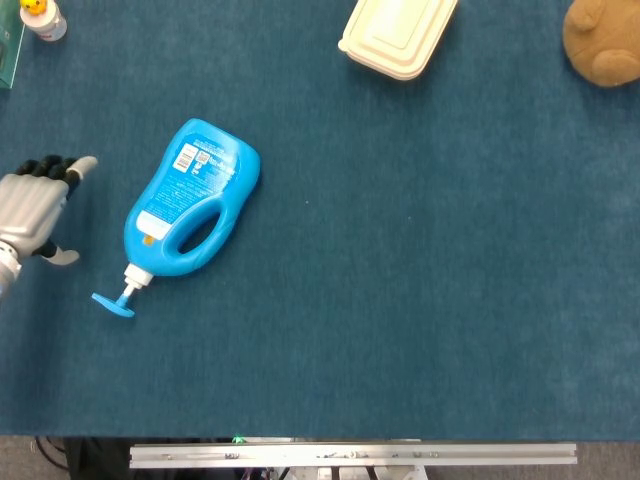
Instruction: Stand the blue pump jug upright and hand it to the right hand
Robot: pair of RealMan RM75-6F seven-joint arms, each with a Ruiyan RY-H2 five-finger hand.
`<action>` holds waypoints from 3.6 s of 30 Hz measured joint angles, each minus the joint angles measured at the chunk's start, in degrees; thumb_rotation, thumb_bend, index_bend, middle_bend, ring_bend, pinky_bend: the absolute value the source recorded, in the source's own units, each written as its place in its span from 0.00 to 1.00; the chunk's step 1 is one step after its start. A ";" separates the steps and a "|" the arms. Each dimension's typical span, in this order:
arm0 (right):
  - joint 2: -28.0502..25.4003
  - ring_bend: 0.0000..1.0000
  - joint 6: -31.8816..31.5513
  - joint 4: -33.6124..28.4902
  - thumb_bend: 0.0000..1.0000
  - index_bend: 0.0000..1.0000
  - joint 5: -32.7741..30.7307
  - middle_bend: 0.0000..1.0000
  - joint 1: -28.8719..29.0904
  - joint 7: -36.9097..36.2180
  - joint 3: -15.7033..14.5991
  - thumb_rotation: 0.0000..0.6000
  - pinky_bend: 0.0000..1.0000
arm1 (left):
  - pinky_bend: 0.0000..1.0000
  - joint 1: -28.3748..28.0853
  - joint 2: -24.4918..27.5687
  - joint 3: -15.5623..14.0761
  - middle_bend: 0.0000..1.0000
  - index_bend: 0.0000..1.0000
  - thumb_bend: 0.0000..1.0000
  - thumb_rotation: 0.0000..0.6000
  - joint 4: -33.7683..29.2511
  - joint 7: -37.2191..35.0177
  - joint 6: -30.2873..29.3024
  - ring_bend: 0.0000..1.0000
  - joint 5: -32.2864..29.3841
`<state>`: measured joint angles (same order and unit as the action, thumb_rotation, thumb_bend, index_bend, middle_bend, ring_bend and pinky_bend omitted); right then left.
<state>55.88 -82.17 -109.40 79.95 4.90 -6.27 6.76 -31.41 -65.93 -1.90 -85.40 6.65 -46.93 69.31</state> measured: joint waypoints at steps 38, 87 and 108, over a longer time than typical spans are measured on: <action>-0.58 0.11 -0.14 3.19 0.08 0.08 0.36 0.22 -1.07 -5.53 -0.47 1.00 0.24 | 0.06 -3.75 0.16 5.69 0.23 0.33 0.12 0.14 -9.32 -13.28 -3.44 0.06 11.50; 0.13 0.11 3.00 5.01 0.08 0.08 -0.96 0.22 0.59 -7.22 0.06 1.00 0.24 | 0.00 -15.68 -11.03 4.79 0.23 0.32 0.10 0.00 0.00 17.30 1.85 0.00 -20.15; 0.02 0.11 2.15 2.07 0.08 0.08 0.12 0.22 0.76 -5.03 -0.07 1.00 0.24 | 0.00 -6.37 3.69 -1.02 0.24 0.32 0.10 0.01 -7.78 10.88 -0.12 0.00 -19.22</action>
<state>55.91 -80.01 -107.33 80.07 5.66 -11.30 6.69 -37.78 -62.24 -2.92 -93.17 17.53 -47.05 50.10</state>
